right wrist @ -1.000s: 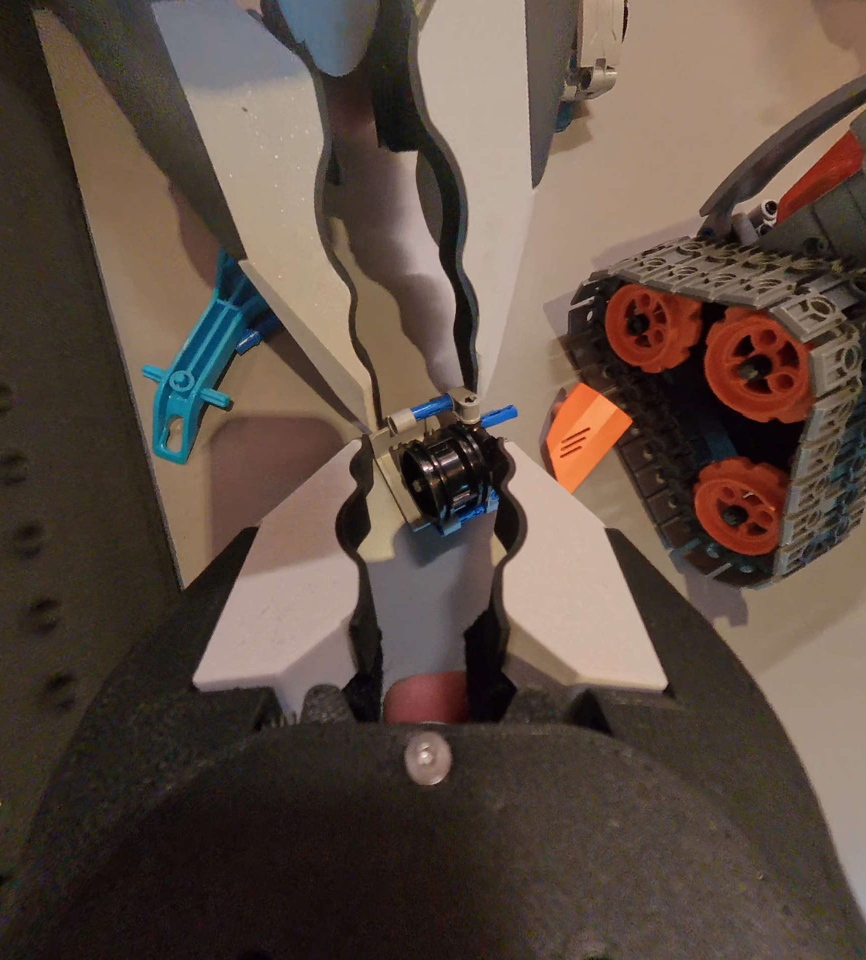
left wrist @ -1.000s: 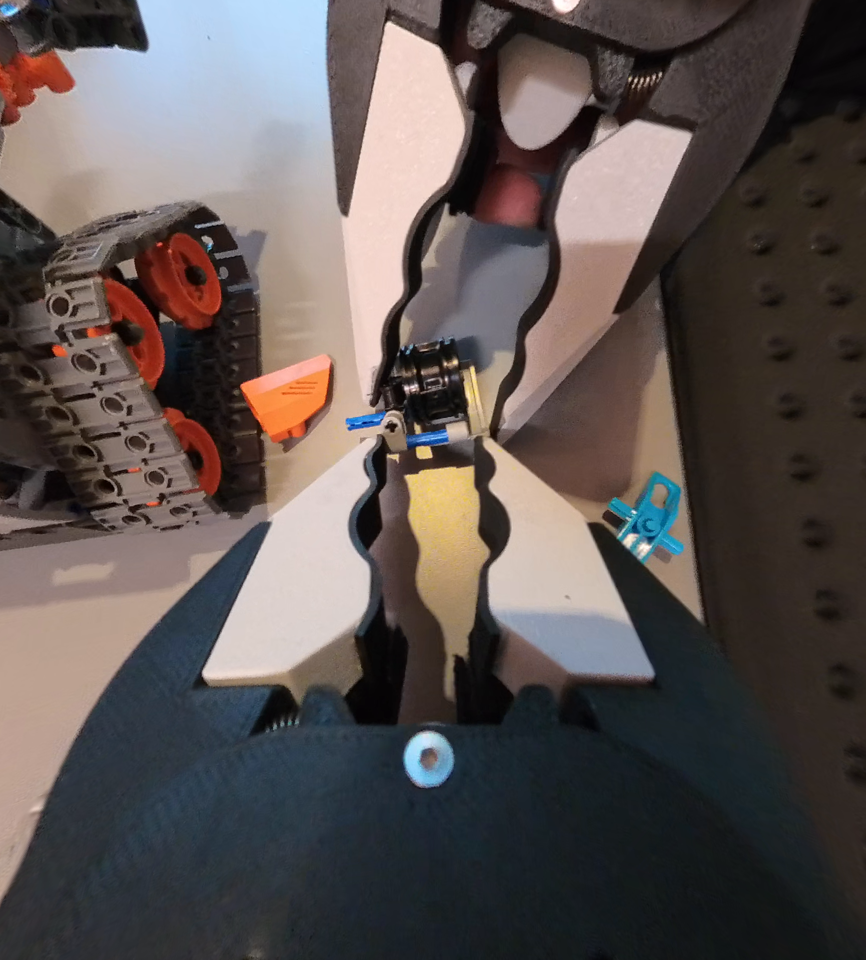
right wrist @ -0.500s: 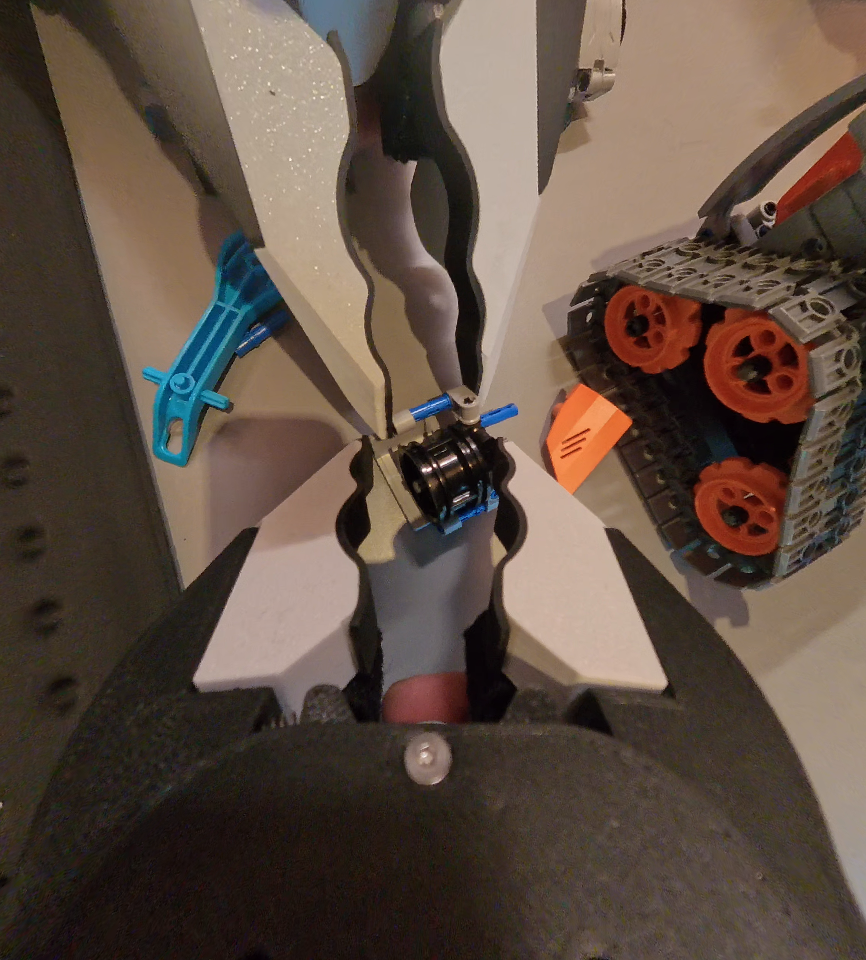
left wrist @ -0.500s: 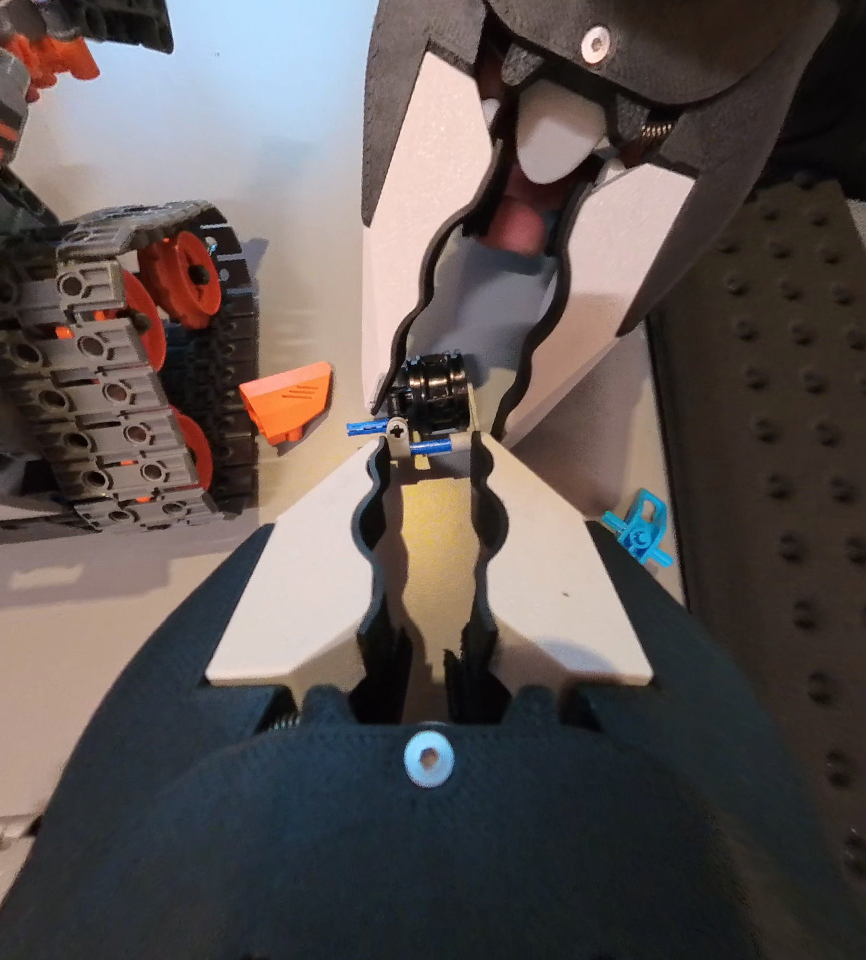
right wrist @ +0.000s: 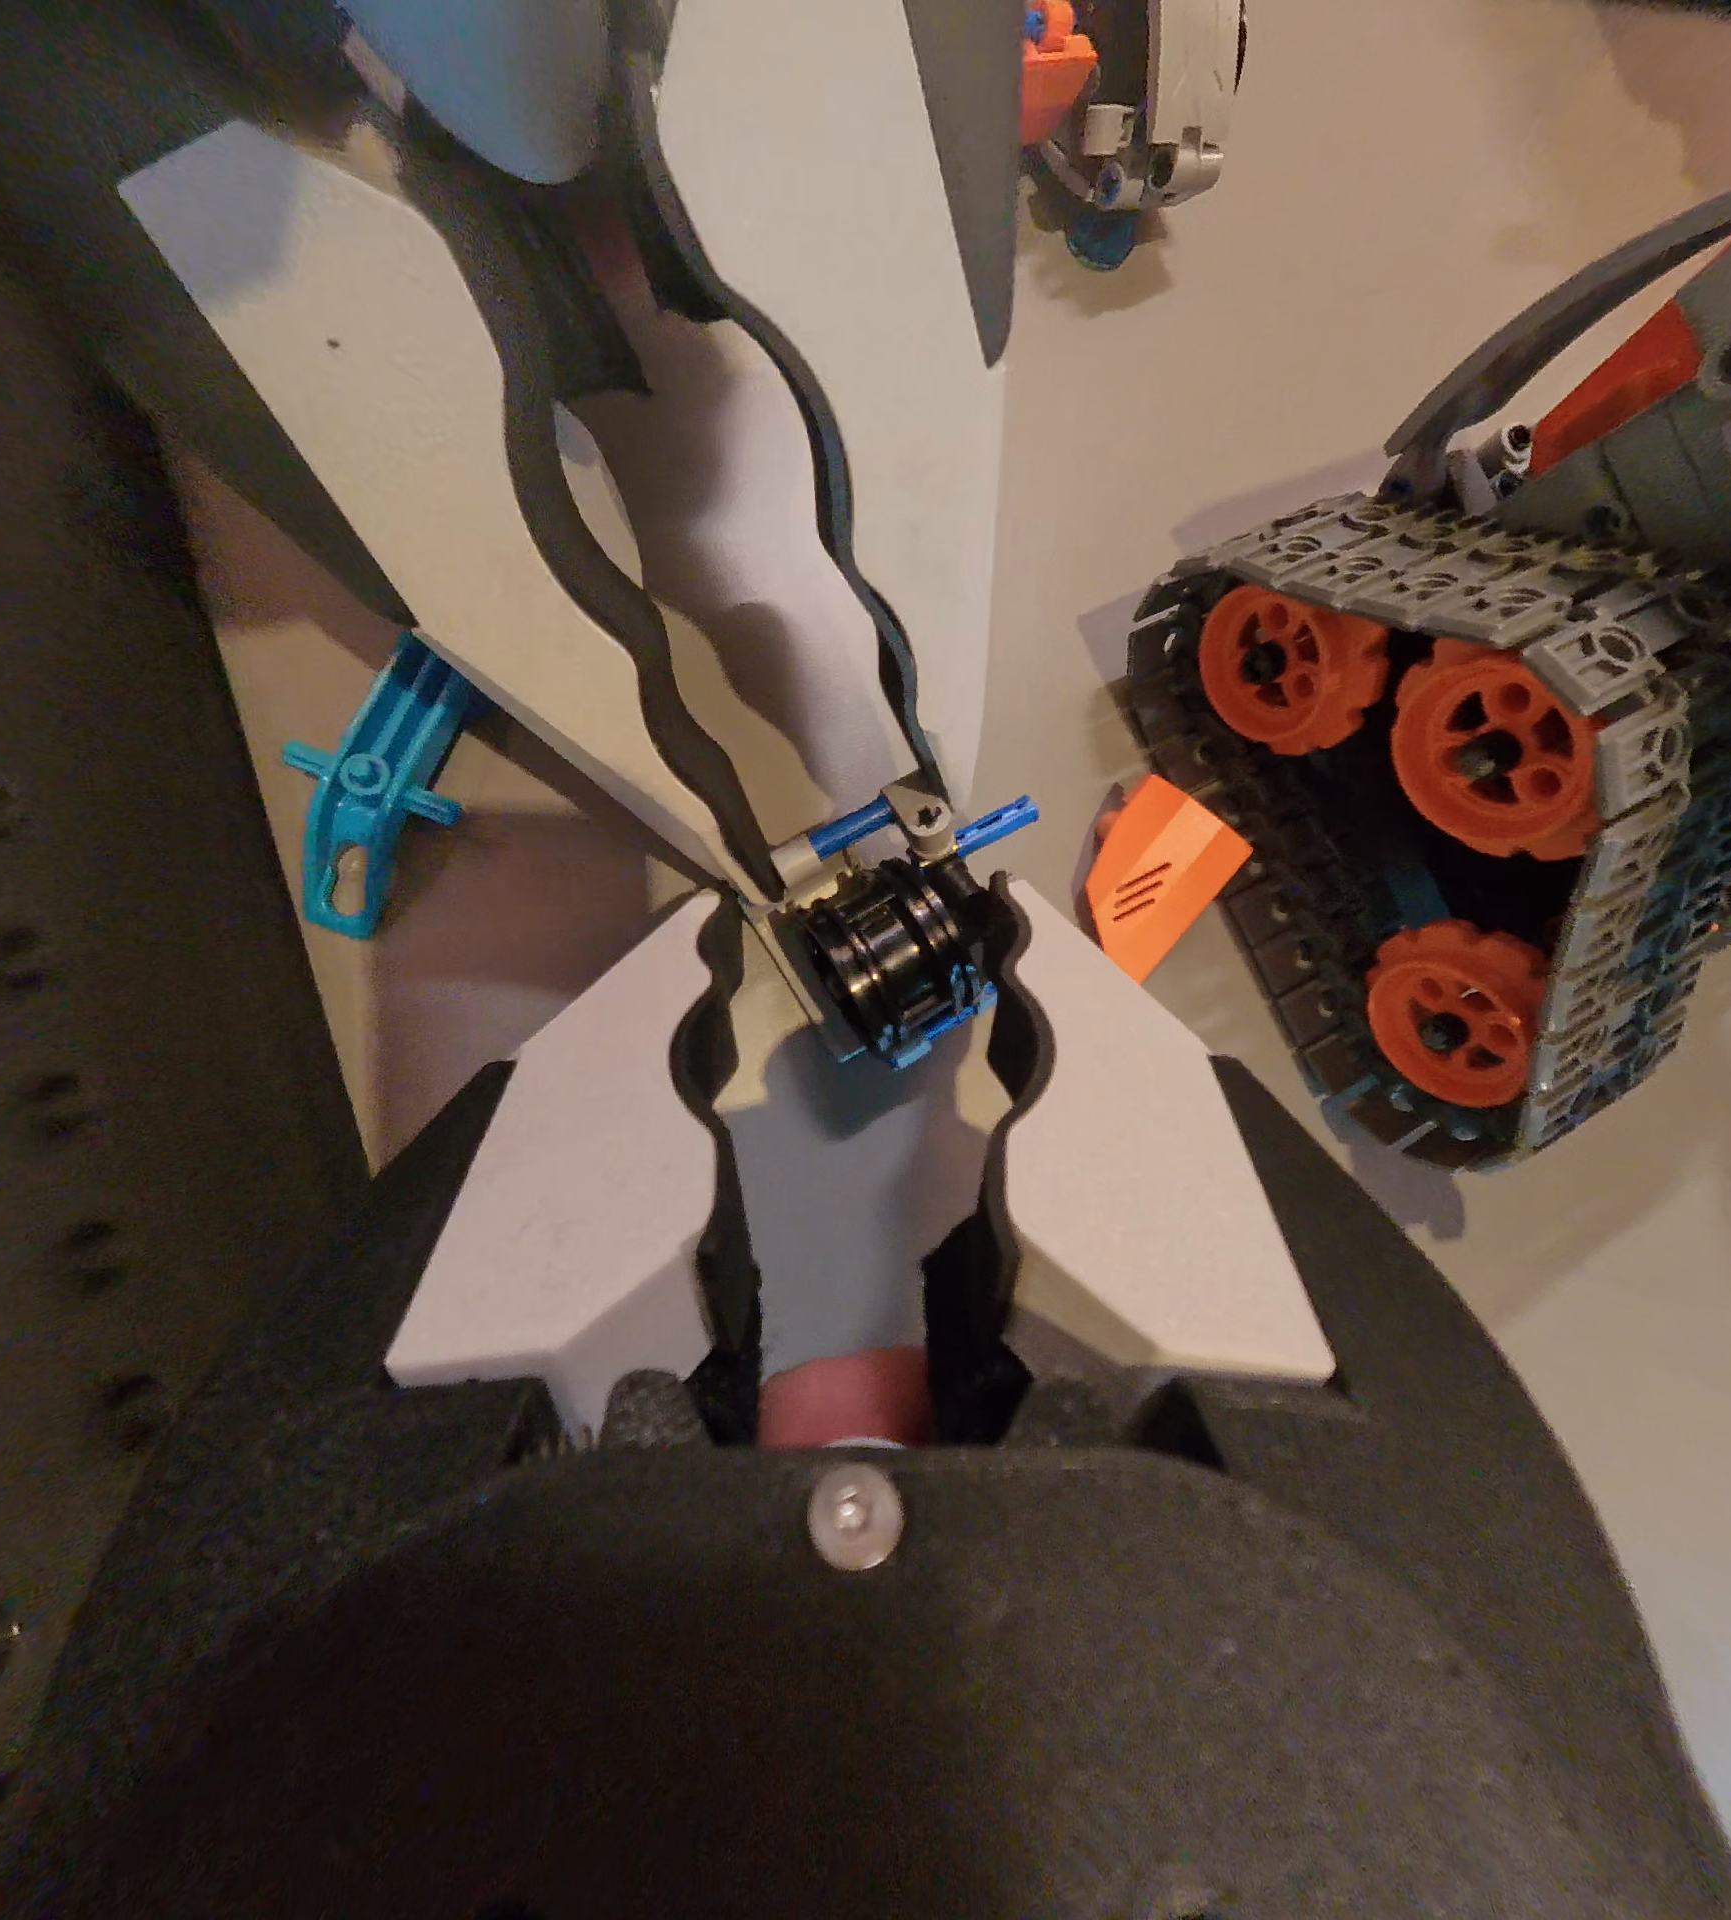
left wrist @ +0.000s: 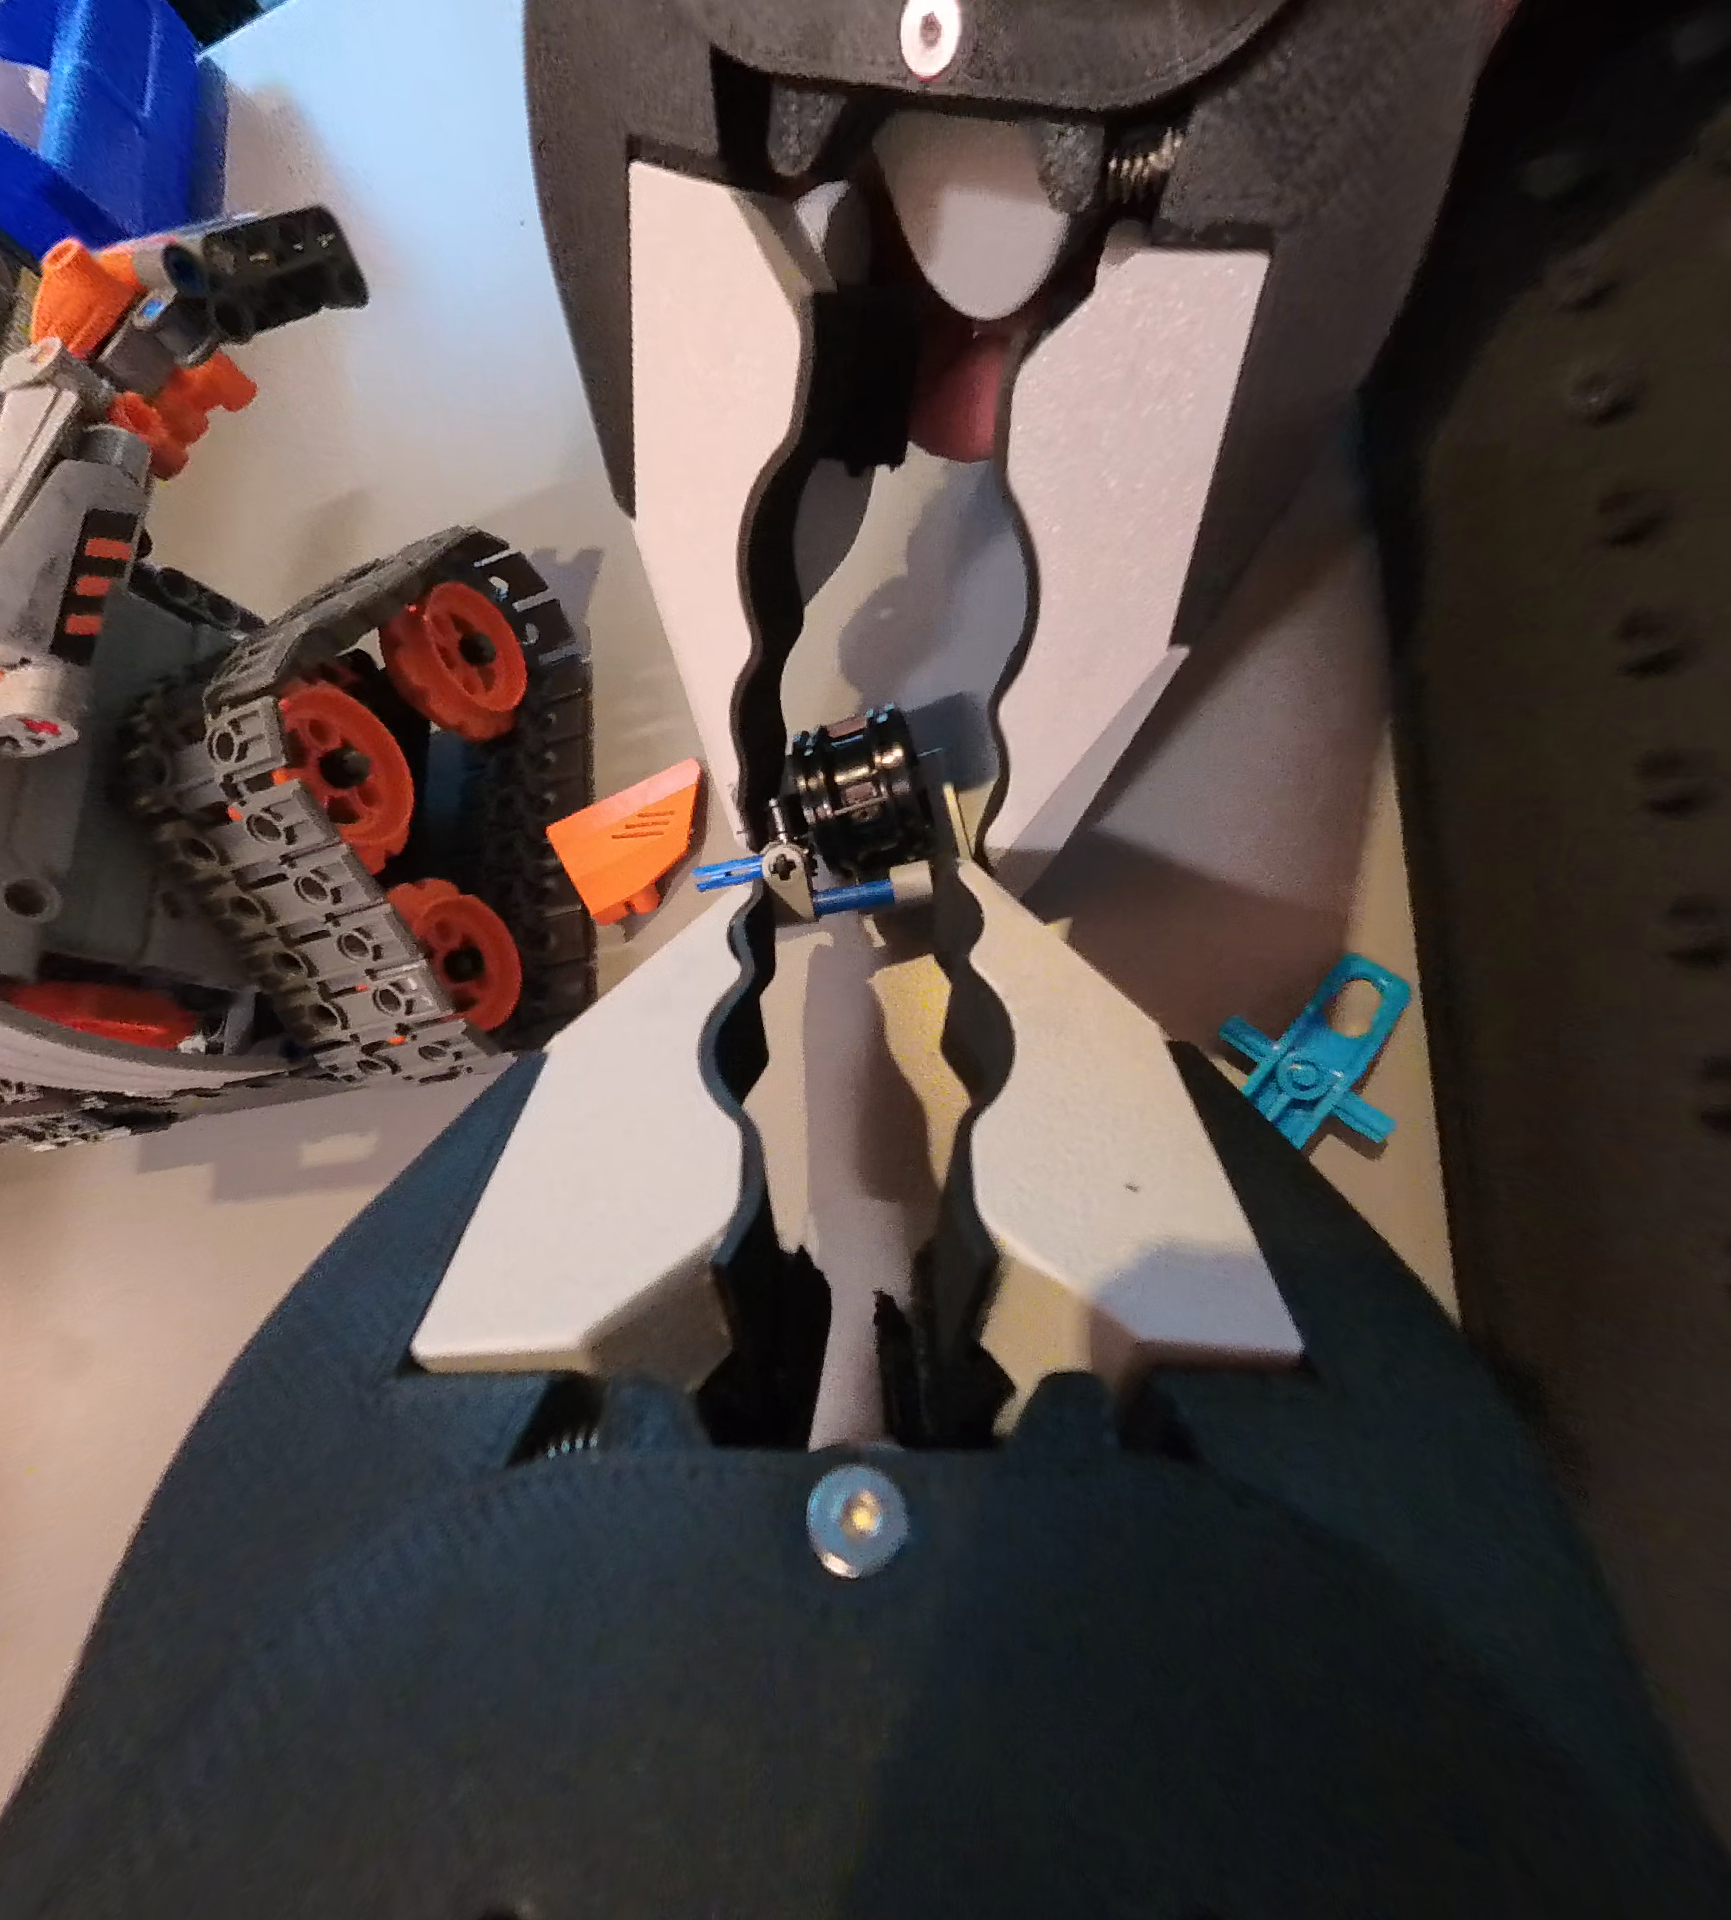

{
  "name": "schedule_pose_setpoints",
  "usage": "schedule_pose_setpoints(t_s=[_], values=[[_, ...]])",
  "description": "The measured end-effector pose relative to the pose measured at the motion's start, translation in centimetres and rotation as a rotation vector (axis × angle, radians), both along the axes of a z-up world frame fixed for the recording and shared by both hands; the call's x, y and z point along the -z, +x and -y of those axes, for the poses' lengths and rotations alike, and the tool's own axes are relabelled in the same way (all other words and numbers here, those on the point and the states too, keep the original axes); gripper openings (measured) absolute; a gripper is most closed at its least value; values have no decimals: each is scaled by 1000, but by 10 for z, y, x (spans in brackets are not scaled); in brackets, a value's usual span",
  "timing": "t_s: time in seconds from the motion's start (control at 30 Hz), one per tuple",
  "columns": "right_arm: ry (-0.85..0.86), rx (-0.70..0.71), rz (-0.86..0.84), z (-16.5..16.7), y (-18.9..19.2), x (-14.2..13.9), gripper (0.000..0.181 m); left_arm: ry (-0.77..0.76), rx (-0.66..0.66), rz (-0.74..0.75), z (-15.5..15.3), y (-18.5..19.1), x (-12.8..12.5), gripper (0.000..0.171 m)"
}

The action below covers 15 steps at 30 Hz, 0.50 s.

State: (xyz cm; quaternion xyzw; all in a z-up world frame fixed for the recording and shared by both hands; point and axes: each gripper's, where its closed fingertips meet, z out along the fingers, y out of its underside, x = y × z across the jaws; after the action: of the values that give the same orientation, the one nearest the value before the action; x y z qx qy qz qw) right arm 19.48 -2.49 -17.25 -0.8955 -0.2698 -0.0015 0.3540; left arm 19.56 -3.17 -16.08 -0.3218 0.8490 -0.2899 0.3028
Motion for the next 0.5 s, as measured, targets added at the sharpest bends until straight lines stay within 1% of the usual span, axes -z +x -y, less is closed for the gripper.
schedule_pose_setpoints(t_s=[0.13, 0.2, 0.27, 0.3, 0.33, 0.37, 0.4, 0.5], values=[[-2, -4, 0, 0, 0, 0, 44, 2, -19, 20, 0, 0, 0, 28], [1, -9, 4, 0, -1, 0, 44, 37, -32, 38, 0, -1, 0, 27], [-2, -17, -13, -1, -1, 0, 44, 15, -38, 36, 0, -1, 1, 28], [-1, -21, -7, -1, -1, 0, 44, 45, -34, 44, 0, -1, 0, 28], [3, -18, -6, -1, -1, 0, 44, 33, -27, 22, -1, -1, 1, 28], [8, -14, -14, -1, -1, 0, 44, -28, -32, -11, -2, -1, 1, 28], [16, -21, -13, -1, -1, -1, 45, -57, -27, -1, -2, 0, 0, 28], [63, -21, -19, 2, 2, -11, 45, -78, -44, -44, -2, 0, -1, 29]])
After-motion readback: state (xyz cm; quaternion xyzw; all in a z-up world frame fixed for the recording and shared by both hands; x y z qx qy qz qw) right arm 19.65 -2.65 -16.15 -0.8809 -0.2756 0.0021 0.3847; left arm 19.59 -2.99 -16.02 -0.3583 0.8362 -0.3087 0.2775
